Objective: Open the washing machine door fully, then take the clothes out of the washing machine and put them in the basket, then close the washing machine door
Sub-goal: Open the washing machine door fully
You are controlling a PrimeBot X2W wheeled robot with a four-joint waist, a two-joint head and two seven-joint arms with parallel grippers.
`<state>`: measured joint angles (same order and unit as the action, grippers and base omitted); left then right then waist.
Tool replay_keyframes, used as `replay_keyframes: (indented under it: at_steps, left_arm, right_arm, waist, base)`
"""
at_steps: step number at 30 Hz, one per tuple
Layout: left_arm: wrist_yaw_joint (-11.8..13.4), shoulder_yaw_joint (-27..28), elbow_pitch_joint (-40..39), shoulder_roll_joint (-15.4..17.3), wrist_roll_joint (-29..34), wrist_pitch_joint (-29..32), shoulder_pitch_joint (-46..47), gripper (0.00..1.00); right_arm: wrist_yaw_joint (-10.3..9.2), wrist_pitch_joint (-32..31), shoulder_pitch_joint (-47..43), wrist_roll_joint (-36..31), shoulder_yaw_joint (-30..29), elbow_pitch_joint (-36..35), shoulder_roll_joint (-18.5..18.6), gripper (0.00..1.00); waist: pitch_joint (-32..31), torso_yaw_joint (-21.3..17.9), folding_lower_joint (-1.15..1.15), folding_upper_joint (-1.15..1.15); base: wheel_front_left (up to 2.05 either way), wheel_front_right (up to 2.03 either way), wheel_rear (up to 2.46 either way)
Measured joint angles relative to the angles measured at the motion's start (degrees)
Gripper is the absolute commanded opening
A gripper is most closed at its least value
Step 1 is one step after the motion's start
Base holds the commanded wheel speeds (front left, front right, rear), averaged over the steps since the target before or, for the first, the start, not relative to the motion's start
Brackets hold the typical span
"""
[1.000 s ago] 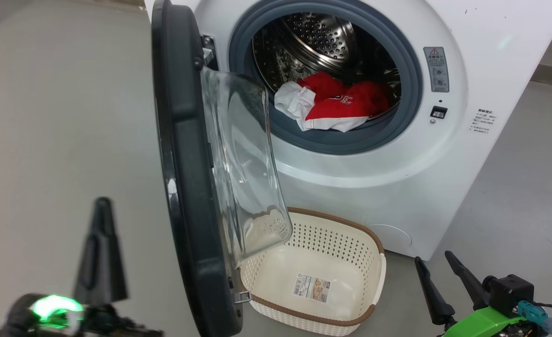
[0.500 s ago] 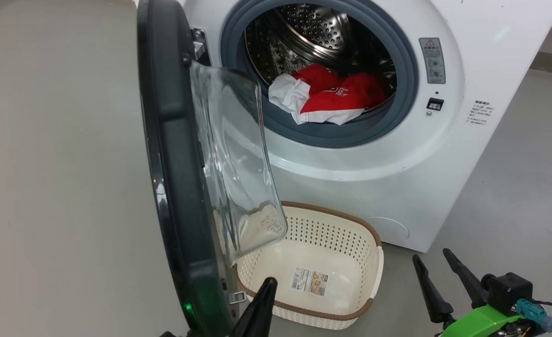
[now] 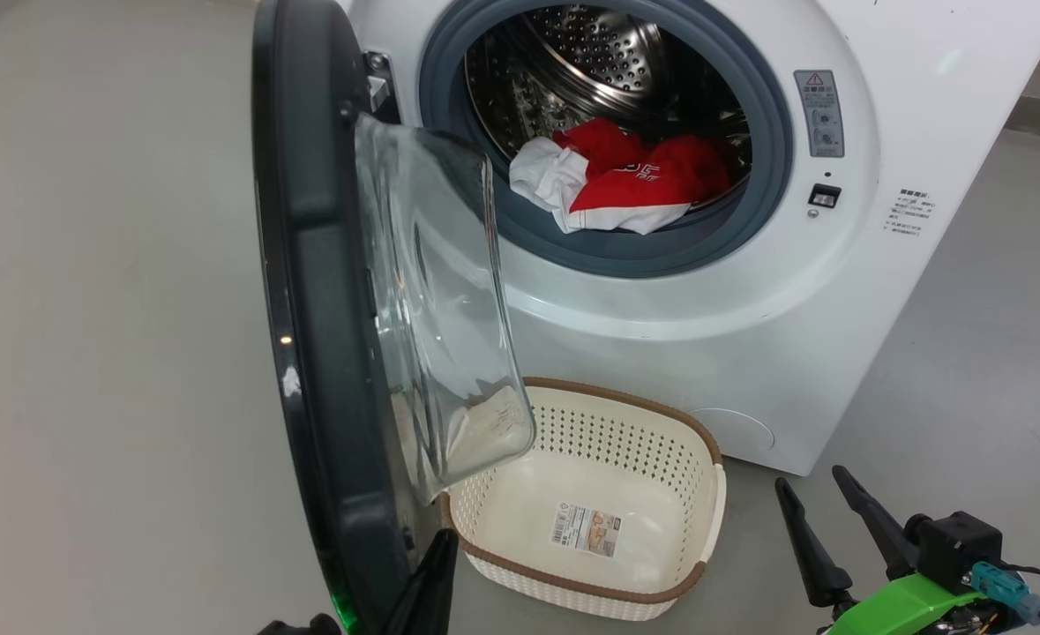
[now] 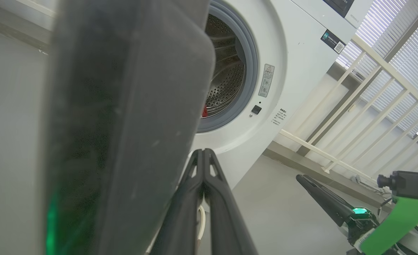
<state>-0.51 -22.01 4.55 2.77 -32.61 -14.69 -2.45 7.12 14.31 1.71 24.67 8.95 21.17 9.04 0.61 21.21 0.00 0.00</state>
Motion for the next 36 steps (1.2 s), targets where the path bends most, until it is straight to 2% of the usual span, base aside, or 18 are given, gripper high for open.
replay_keyframes:
  at_steps: [12, 23, 36]
  left_arm:
    - [0.6, 7.0, 0.2, -0.2, 2.9, 0.1, -2.6, 0.0]
    - [1.0, 17.0, 2.3, -0.3, 5.6, 0.1, -2.7, 0.0]
    - [-1.9, 30.5, 6.4, -0.9, 10.8, 0.1, 1.7, 0.0]
  right_arm:
    - [0.0, 0.0, 0.0, 0.0, 0.8, -0.6, 0.0, 1.0]
    - [0.0, 0.0, 0.0, 0.0, 1.2, -0.6, 0.0, 1.0]
    - [0.0, 0.0, 2.3, 0.0, 1.4, -1.3, 1.4, 1.0]
  waist:
    - [-0.2, 1.9, 0.0, 0.0]
    - [0.9, 3.3, 0.0, 0.0]
    - [4.4, 3.4, 0.0, 0.0]
  base:
    - [0.0, 0.0, 0.0]
    - [0.0, 0.0, 0.0]
    - [0.0, 0.0, 0.0]
